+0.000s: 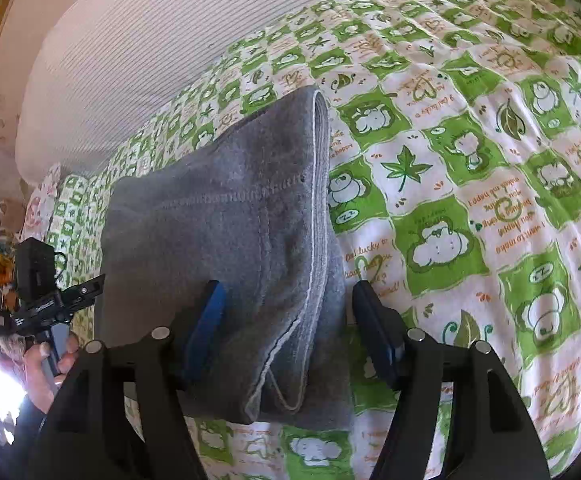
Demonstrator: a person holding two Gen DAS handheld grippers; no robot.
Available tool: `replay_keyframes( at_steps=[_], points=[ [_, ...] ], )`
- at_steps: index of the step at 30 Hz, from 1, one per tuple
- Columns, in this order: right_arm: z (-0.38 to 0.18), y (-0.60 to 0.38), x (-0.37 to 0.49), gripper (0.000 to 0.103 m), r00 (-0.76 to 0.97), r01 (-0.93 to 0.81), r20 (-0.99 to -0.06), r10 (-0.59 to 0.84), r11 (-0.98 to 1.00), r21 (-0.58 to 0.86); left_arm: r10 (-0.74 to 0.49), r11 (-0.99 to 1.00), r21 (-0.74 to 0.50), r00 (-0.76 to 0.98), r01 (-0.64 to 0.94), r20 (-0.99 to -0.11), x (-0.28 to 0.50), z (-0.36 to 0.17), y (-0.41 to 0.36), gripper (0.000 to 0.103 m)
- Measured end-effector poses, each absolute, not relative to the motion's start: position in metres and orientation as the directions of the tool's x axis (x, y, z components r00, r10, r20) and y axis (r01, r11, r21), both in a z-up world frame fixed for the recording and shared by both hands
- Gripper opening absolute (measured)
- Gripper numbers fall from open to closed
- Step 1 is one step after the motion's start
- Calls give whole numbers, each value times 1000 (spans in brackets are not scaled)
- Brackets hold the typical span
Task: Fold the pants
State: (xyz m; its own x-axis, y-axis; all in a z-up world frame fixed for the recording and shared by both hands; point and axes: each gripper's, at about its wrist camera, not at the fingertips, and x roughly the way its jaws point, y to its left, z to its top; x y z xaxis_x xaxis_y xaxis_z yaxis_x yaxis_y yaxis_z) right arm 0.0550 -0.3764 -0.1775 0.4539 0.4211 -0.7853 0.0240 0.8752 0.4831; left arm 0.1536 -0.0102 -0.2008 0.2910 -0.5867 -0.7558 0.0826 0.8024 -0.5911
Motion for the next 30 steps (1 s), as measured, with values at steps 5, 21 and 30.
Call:
replay_keyframes(
  at_steps=[5, 21, 30],
  points=[
    [-174, -385, 53, 69, 441, 25, -780, 445, 862, 506, -621, 766, -641, 304, 42, -722, 149, -205, -3, 79],
    [-193, -384, 84, 57, 384, -43, -672, 633, 740, 672, -666, 731, -676, 307, 90, -679, 152, -203, -29, 77],
    [-161, -368, 61, 28, 468, -113, -654, 594, 774, 623, -674, 709, -697, 392, 107, -626, 140, -176, -16, 20]
  ],
)
